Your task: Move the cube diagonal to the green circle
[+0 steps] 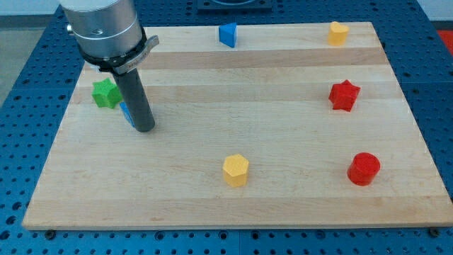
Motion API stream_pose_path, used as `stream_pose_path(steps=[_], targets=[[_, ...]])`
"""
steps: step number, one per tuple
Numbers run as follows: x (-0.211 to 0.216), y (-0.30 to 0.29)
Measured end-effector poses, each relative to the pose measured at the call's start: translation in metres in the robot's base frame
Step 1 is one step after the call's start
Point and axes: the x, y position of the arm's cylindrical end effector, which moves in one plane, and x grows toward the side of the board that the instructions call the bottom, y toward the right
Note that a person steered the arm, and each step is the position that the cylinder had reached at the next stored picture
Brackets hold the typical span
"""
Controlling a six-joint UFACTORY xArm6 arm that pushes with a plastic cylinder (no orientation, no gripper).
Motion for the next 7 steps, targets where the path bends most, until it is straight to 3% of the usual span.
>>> stream_pose_path(steps=[3,7], targets=[[0.012,-0.029],[-0.058,-0.025]])
